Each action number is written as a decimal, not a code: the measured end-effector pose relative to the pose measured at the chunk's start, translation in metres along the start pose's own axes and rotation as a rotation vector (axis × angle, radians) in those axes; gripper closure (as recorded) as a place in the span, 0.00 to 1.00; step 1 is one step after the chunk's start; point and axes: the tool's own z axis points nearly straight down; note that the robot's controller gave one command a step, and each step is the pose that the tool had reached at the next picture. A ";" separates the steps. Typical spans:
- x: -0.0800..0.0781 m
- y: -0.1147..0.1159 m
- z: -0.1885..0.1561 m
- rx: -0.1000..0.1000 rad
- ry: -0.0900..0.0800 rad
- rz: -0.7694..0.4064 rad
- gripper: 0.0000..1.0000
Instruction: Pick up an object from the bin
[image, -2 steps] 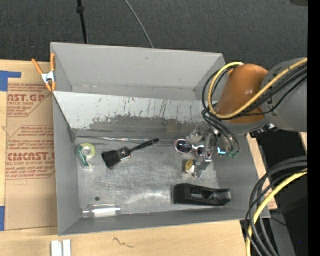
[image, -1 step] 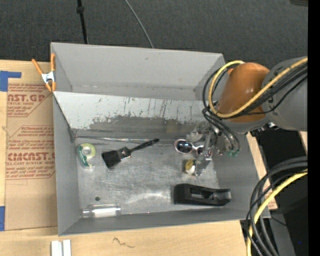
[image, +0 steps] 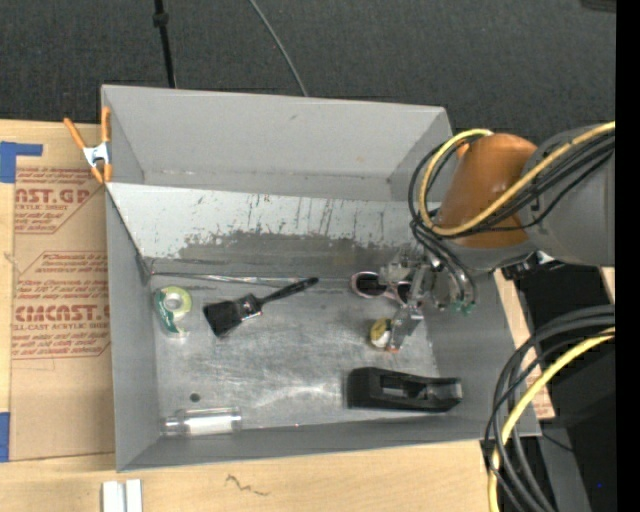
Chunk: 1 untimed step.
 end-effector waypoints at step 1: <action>-0.006 -0.028 0.031 -0.001 0.010 0.002 0.00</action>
Offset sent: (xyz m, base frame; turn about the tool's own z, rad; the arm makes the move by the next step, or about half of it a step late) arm 0.0031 -0.0149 -0.0308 0.1959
